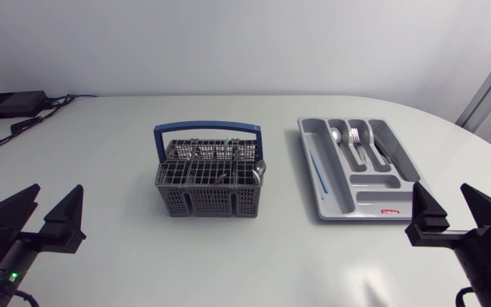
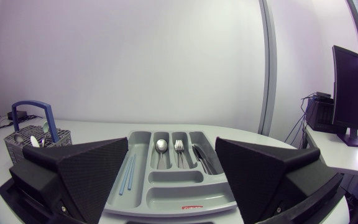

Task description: Unload the cutlery basket into the drawer organizer.

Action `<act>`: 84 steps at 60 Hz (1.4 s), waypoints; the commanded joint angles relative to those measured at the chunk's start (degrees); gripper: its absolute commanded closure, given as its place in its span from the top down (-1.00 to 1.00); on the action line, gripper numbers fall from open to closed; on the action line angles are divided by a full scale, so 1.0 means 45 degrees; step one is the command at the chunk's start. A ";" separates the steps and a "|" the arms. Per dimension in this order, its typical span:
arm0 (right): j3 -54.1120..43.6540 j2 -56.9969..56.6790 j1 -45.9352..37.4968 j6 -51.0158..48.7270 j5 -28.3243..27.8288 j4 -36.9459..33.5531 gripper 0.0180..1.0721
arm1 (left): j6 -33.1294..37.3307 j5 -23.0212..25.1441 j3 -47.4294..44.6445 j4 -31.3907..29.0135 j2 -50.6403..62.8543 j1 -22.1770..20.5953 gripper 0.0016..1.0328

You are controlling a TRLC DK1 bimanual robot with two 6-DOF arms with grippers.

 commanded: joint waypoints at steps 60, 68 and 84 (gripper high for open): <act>0.0814 -0.0032 0.0301 -0.0393 0.0071 0.0443 0.93 | -0.0190 -0.0067 0.2421 -0.0335 0.1184 -0.0015 0.90; 0.1557 0.0847 0.0340 -0.0413 0.0110 0.0463 0.92 | -0.0170 -0.0067 0.3671 -0.0491 0.3391 0.0005 0.90; 0.3080 0.3386 0.0360 -0.0471 0.0227 0.0443 0.90 | 0.0240 -0.0203 0.6171 -0.1272 0.6555 -0.1011 0.89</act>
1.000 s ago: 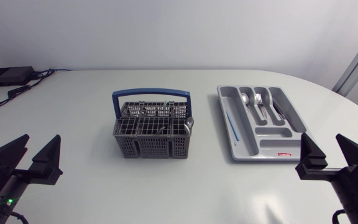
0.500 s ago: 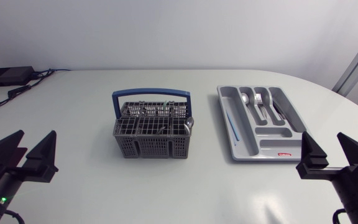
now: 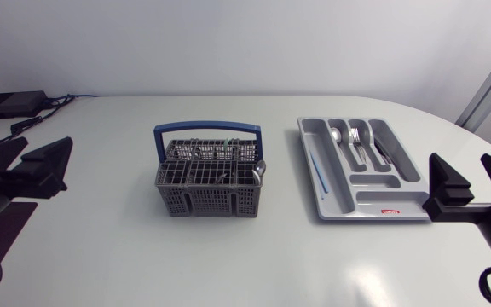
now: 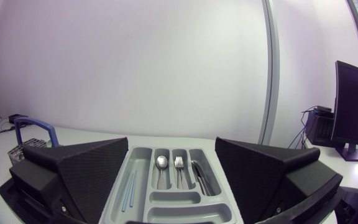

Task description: Unload the cutlery basket into the drawer organizer.

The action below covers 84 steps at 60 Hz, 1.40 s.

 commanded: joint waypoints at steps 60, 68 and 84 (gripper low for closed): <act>0.4343 0.8810 0.0688 -0.2138 -0.1271 -0.4081 0.90 | 0.3404 -0.6610 0.7888 -0.6112 1.1858 -1.0281 0.80; 0.4460 0.8810 0.0923 -0.2138 -0.1174 -0.4179 0.90 | 0.3111 -0.7547 0.8220 -0.6151 1.2581 -1.1199 0.76; 0.4421 0.8810 0.1450 -0.2041 -0.0666 -0.4159 0.90 | 0.2252 -0.7997 0.8864 -0.6287 1.3909 -1.1883 0.59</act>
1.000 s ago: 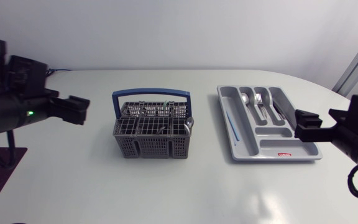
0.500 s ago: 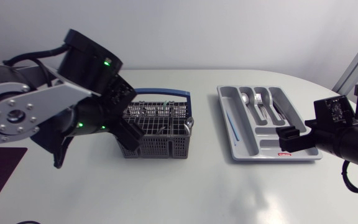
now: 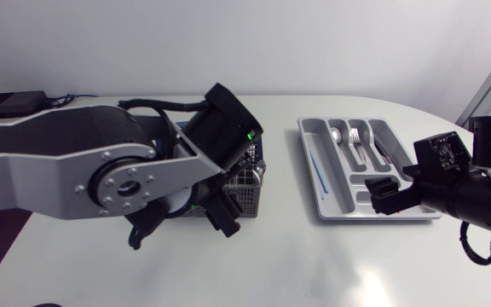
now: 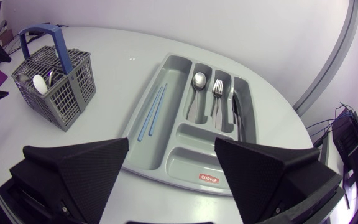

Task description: Unload the cutlery basket into the drawer organizer.

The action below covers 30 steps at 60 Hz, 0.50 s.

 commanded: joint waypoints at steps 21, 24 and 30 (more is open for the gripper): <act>0.0176 -0.0041 0.0407 0.0009 0.0180 -0.0157 0.90 | -0.0751 -0.0943 0.0784 0.0238 0.1543 -0.0026 0.30; 0.0156 -0.0119 0.0466 0.0009 0.0180 -0.0196 0.90 | -0.0751 -0.0943 0.0784 0.0413 0.1543 0.0013 0.17; 0.0137 -0.0178 0.0622 0.0009 0.0238 -0.0196 0.90 | -0.0751 -0.0943 0.0745 0.0550 0.1641 0.0091 -0.03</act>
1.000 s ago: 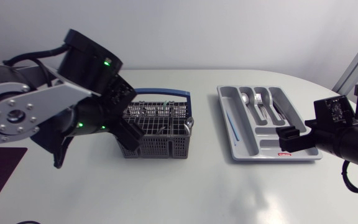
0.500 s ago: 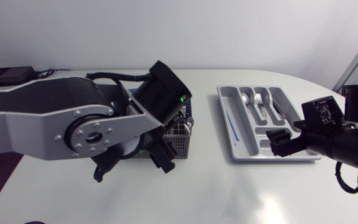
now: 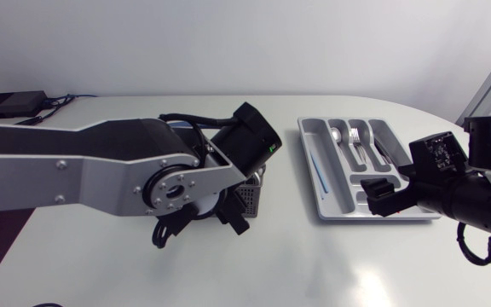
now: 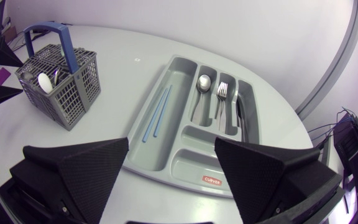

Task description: Unload the cutlery basket into the drawer organizer.

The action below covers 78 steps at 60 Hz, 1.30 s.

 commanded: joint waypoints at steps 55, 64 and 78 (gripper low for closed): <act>-0.0254 -0.0661 0.0366 -0.0093 0.0337 -0.0367 0.90 | -0.0275 -0.1904 -0.0669 0.1768 0.0891 -0.0012 -0.80; -0.0215 -0.0681 0.0385 -0.0132 0.0337 -0.0406 0.90 | 0.0037 -0.2177 -0.0669 0.1768 0.0325 -0.0246 -0.81; -0.0098 -0.0681 0.0561 -0.0132 0.0434 -0.0465 0.90 | 0.0584 -0.2802 -0.0669 0.1749 -0.0515 -0.0637 -0.81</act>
